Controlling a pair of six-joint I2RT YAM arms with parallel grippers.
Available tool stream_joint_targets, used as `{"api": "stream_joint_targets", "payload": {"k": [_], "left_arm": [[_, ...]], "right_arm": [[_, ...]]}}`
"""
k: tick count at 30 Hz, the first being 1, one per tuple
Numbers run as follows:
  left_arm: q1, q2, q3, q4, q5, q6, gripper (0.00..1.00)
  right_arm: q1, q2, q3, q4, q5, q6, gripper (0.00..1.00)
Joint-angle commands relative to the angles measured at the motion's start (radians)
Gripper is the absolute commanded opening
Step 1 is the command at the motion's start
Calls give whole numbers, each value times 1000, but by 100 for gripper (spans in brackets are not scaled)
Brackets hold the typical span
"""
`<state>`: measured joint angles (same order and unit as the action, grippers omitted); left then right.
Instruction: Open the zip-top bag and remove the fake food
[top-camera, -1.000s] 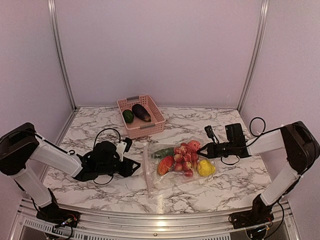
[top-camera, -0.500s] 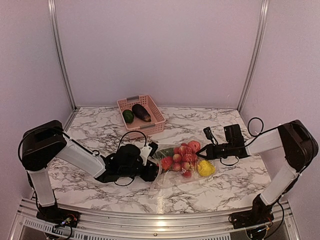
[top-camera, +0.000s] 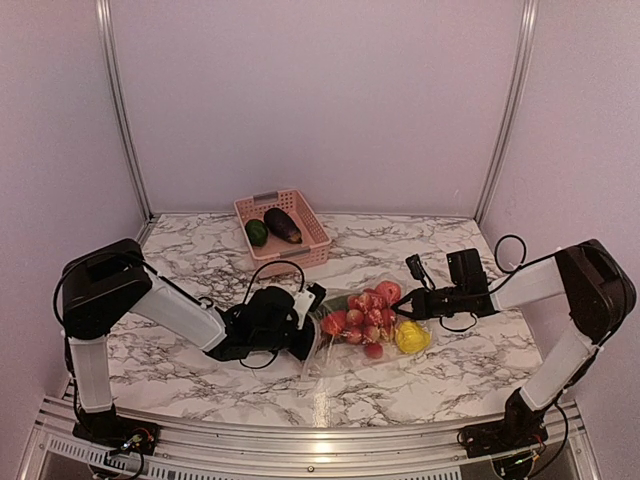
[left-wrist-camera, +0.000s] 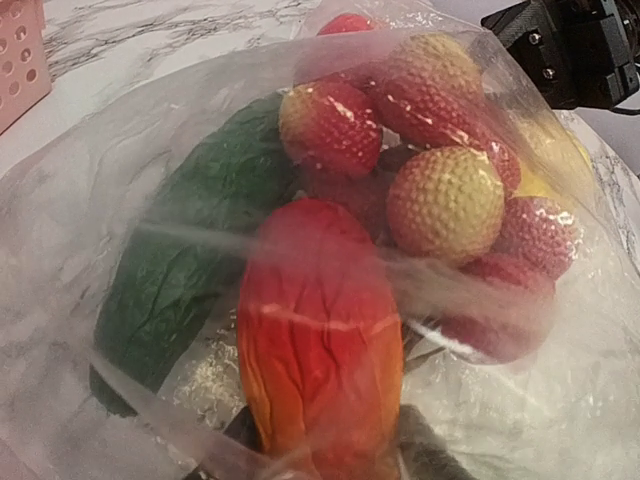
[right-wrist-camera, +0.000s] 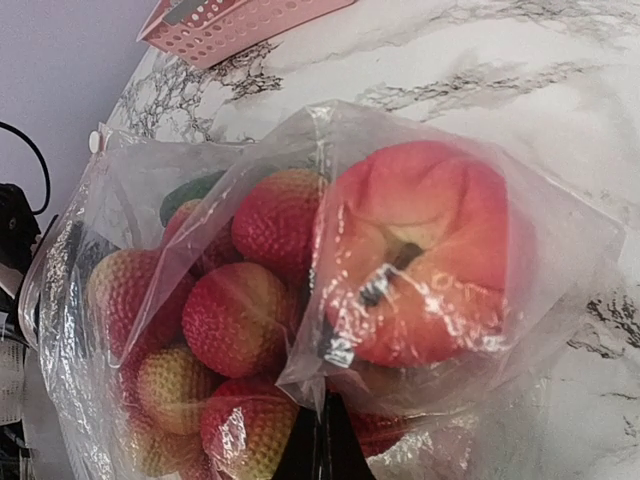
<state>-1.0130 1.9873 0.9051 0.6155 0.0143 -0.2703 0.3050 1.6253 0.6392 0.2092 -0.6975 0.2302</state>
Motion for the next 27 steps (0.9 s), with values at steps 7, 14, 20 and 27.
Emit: {"api": "stream_joint_targets", "payload": {"k": [7, 14, 20, 27], "left_arm": [[0, -279, -190, -129, -67, -14, 31], [3, -448, -298, -241, -125, -36, 31], [47, -607, -350, -287, -97, -66, 31], [219, -681, -268, -312, -79, -82, 31]], "right_arm": [[7, 8, 29, -15, 23, -22, 0], [-11, 7, 29, -9, 24, -20, 0], [-14, 13, 32, -5, 16, -20, 0], [-14, 24, 28, 6, 5, -16, 0]]}}
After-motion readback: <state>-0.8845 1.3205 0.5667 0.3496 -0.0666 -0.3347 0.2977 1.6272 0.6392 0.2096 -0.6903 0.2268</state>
